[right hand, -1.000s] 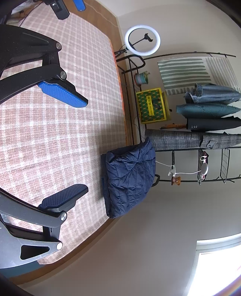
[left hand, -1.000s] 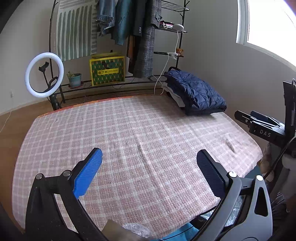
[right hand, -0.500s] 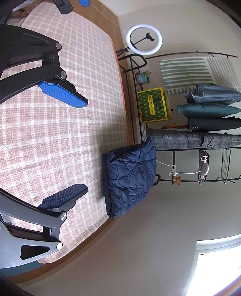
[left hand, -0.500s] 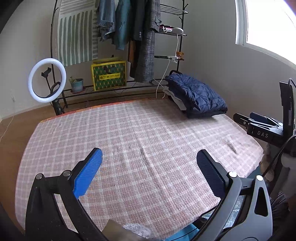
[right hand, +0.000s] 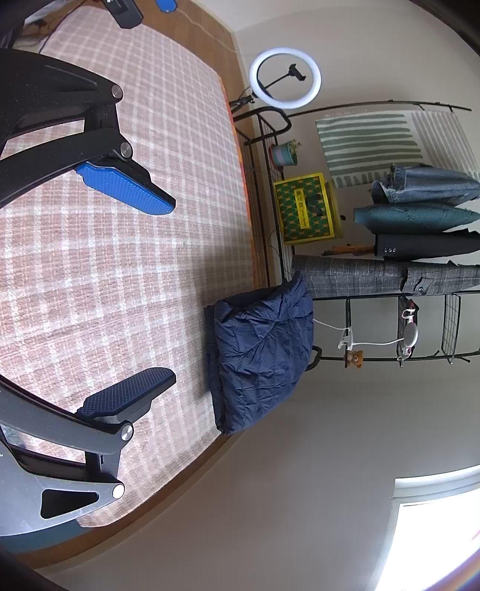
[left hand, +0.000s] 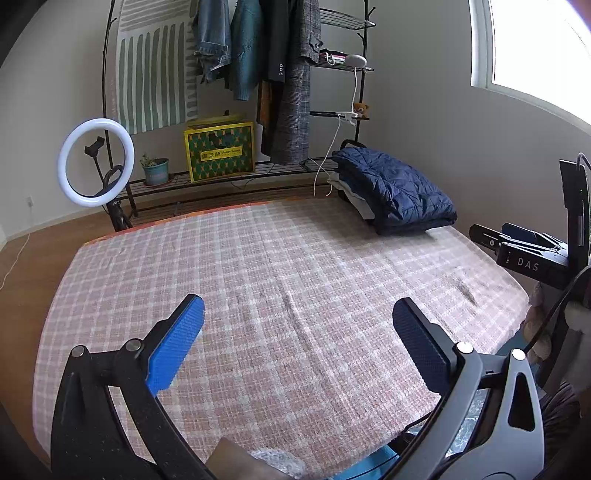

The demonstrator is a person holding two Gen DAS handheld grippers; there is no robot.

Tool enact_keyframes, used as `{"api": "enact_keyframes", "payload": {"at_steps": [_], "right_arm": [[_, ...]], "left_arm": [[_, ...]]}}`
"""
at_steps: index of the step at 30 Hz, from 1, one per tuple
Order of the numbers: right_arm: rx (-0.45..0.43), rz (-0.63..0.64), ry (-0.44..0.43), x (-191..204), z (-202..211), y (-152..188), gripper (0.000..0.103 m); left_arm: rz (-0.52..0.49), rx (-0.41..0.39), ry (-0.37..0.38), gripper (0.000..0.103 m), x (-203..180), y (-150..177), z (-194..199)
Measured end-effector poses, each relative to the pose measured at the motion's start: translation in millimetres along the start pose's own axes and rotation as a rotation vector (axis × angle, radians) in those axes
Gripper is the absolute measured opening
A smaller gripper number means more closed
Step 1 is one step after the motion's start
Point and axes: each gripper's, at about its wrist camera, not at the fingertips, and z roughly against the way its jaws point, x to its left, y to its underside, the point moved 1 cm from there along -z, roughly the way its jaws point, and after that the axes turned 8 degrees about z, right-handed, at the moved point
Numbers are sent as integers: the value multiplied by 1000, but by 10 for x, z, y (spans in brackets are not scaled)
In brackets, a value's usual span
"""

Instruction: Fold large clothes

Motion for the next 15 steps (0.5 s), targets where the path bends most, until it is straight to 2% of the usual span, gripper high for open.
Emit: {"api": "enact_keyframes", "payload": {"at_steps": [15], "right_arm": [[18,-15,-9,27,3,44,85]], "left_arm": [[3,4,-16,103,93,11,3]]}}
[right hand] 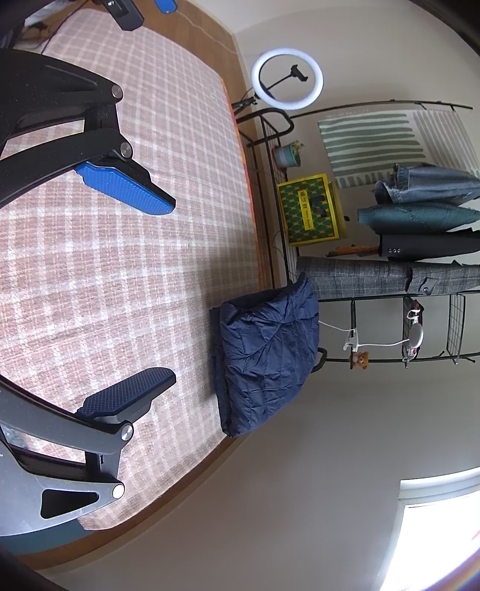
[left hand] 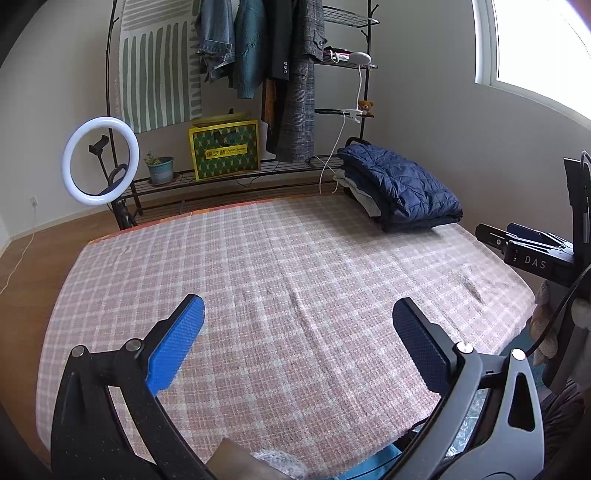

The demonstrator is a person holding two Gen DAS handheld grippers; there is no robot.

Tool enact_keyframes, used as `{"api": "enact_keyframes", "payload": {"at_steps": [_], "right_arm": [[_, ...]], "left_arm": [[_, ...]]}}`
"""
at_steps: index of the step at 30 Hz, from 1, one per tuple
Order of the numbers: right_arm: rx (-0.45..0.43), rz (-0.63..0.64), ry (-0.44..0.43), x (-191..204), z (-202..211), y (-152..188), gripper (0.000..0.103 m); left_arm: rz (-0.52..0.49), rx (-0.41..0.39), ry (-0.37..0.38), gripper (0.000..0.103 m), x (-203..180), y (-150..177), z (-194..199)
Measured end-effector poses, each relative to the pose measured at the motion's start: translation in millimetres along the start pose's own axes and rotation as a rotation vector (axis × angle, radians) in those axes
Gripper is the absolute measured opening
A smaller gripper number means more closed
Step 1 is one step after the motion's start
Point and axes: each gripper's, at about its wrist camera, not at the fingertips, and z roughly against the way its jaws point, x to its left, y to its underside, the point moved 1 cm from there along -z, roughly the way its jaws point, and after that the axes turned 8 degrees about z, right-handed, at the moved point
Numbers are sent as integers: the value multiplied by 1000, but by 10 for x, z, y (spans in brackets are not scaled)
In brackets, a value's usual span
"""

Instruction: Fold large clothes

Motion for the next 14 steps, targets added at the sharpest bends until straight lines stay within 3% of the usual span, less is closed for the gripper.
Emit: {"api": "enact_keyframes", "payload": {"at_steps": [14], "right_arm": [[5,-4,-3,28,-5,9,85]], "left_arm": [[-11,-26,-24,103,47,6,21]]}}
